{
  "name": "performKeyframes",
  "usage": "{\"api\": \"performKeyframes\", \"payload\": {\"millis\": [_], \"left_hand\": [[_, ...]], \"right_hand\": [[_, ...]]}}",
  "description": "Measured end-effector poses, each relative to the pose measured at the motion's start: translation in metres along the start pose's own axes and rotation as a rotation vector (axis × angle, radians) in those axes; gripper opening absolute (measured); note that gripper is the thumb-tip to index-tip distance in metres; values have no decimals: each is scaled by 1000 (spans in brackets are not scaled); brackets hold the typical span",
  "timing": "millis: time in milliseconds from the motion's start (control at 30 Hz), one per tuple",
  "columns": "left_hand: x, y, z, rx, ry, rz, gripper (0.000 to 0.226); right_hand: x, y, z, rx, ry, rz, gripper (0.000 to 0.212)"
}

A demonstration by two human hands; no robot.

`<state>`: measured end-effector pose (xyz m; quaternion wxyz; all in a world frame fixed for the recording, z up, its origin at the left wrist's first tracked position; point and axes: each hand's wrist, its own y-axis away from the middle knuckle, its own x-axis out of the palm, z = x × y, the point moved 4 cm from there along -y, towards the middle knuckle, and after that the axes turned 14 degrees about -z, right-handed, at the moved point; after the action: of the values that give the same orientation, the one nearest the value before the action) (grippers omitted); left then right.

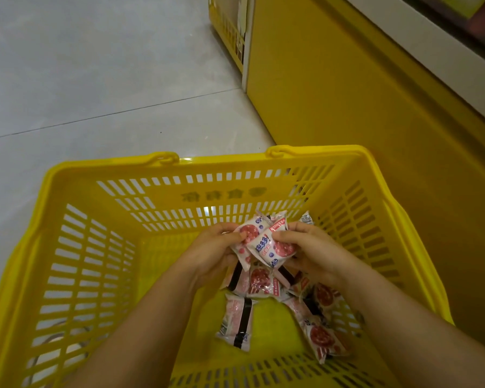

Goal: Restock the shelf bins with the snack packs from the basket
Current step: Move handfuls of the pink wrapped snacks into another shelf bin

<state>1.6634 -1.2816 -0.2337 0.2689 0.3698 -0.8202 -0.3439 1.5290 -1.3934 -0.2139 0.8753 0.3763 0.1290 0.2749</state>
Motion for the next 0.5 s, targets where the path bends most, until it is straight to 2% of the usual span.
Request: {"api": "performKeyframes", "payload": {"millis": [167, 267, 333, 400, 500], "left_hand": [[-6, 6, -6, 33, -377, 182, 54], [-6, 10, -11, 92, -593, 252, 48], [-8, 10, -13, 109, -592, 227, 40], [-11, 5, -13, 138, -521, 113, 39], [-16, -2, -10, 113, -287, -21, 40]], "right_hand": [[4, 6, 9, -113, 81, 59, 17], [7, 8, 14, -147, 90, 84, 17], [6, 10, 22, -194, 145, 10, 16], [0, 11, 31, -271, 170, -140, 20], [-6, 14, 40, -308, 35, -256, 30]]}}
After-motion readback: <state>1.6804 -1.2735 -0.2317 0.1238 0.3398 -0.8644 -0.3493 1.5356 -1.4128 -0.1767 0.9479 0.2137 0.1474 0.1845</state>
